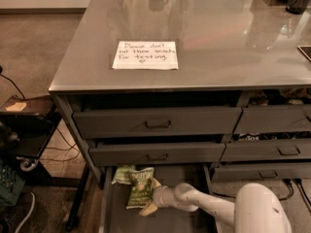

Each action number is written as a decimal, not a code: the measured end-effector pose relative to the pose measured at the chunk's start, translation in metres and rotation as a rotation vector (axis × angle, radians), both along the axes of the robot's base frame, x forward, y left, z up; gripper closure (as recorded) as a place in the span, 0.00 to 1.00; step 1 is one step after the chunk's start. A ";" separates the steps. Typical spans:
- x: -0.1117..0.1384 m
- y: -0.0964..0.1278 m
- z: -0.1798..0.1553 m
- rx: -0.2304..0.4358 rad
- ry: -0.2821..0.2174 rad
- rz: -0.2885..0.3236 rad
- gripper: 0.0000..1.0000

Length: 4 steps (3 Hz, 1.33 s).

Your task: Pick green jalapeno chip bag from bottom drawer and place on counter

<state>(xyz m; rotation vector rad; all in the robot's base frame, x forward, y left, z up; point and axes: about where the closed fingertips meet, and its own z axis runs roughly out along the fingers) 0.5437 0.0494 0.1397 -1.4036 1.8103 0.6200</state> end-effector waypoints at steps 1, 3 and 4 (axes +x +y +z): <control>0.013 0.014 -0.012 -0.018 0.007 0.019 0.00; 0.024 0.033 -0.031 -0.030 0.015 0.036 0.19; 0.017 0.036 -0.034 -0.033 0.034 0.049 0.43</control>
Offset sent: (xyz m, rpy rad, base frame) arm 0.0355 0.0367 -0.0344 -0.0374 0.0103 0.0446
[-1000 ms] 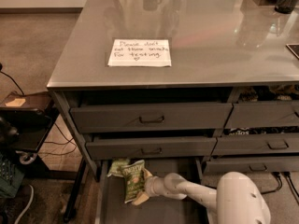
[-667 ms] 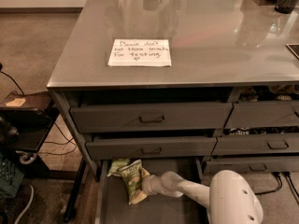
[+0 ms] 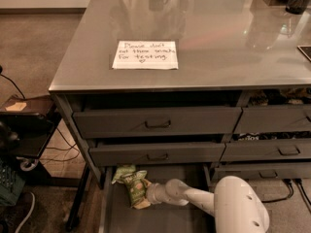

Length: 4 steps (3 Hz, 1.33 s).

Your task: Pick green jalapeno chip bag from bottom drawer and place on counter

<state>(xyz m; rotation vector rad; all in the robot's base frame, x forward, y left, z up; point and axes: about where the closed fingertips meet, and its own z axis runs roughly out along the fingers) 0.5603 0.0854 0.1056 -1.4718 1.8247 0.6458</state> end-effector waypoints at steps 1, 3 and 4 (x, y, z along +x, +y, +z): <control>-0.013 -0.002 0.008 0.007 0.014 0.009 0.66; -0.049 -0.025 0.060 0.064 -0.004 0.033 1.00; -0.066 -0.042 0.101 0.087 -0.024 0.051 1.00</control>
Offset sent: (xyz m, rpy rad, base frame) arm -0.0531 -0.0269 0.0547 0.0658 0.0157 0.0190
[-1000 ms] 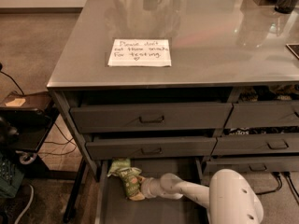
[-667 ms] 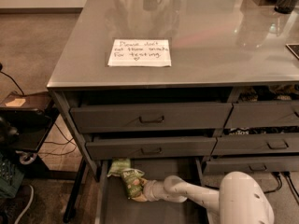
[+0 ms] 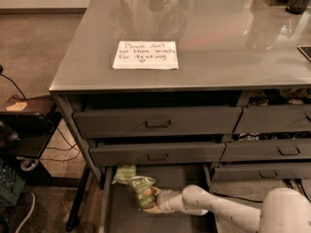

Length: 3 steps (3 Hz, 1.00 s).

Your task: Pick green jalapeno chip bag from bottom drawer and place on counter

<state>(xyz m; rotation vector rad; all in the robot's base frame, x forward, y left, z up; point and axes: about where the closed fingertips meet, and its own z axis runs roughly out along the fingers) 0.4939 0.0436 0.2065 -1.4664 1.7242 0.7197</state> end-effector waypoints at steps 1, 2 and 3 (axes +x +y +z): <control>-0.013 -0.009 0.057 0.001 -0.036 0.011 1.00; -0.028 -0.003 0.126 0.008 -0.106 0.040 1.00; -0.035 0.017 0.186 0.042 -0.192 0.103 1.00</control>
Offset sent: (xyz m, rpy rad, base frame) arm -0.0495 0.0030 0.2134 0.0170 -0.1933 0.0794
